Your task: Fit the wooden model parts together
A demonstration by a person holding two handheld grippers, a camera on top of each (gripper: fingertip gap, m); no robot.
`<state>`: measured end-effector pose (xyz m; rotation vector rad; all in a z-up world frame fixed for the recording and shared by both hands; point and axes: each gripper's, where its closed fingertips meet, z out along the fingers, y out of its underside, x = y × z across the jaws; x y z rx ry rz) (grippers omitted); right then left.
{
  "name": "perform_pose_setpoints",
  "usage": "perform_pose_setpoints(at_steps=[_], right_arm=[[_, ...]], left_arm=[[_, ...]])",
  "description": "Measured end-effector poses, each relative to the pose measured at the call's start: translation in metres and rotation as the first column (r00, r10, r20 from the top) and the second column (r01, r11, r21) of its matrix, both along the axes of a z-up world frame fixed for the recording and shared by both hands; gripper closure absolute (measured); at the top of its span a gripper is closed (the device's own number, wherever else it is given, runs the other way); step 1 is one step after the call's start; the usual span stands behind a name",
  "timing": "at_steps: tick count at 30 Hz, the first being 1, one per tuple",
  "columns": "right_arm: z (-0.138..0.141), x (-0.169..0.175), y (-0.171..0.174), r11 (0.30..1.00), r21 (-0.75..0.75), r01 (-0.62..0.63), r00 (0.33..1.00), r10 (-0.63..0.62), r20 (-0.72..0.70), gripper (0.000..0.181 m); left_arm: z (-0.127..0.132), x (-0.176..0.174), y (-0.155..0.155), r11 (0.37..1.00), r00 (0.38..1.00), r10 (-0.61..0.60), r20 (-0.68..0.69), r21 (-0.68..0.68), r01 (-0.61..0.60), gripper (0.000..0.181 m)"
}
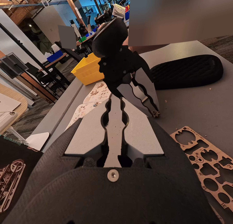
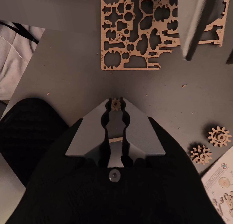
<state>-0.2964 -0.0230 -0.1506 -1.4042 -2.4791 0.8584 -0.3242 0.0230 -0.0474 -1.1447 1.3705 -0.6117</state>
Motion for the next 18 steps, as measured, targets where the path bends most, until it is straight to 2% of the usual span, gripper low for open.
perform_pose_setpoints(at_steps=[8,10,12,13,15,18], right_arm=[[-0.006,0.006,0.001,1.0,-0.016,0.027,0.998,-0.026,0.063,0.172],[-0.004,0.003,0.004,0.997,-0.006,0.075,0.997,-0.075,0.028,0.172],[0.006,-0.002,0.008,0.978,-0.08,0.191,0.98,-0.195,-0.041,0.172],[0.015,-0.006,0.01,0.953,-0.159,0.258,0.959,-0.272,-0.08,0.172],[0.039,-0.008,0.012,0.86,-0.368,0.353,0.902,-0.418,-0.113,0.173],[0.081,-0.003,0.012,0.687,-0.637,0.349,0.83,-0.542,-0.131,0.173]], left_arm=[[-0.001,0.0,0.0,1.0,1.0,0.0,-0.007,0.001,0.0,0.168],[0.0,-0.001,0.0,1.0,1.0,0.003,-0.003,0.002,-0.003,0.168],[0.001,-0.002,0.001,1.0,1.0,0.005,0.003,0.002,-0.005,0.168],[0.002,-0.002,0.0,1.0,1.0,0.002,0.007,0.002,-0.002,0.168],[0.004,0.0,-0.005,1.0,1.0,-0.019,0.014,0.001,0.019,0.168],[0.003,0.006,-0.012,0.999,0.999,-0.053,0.007,-0.006,0.053,0.167]])
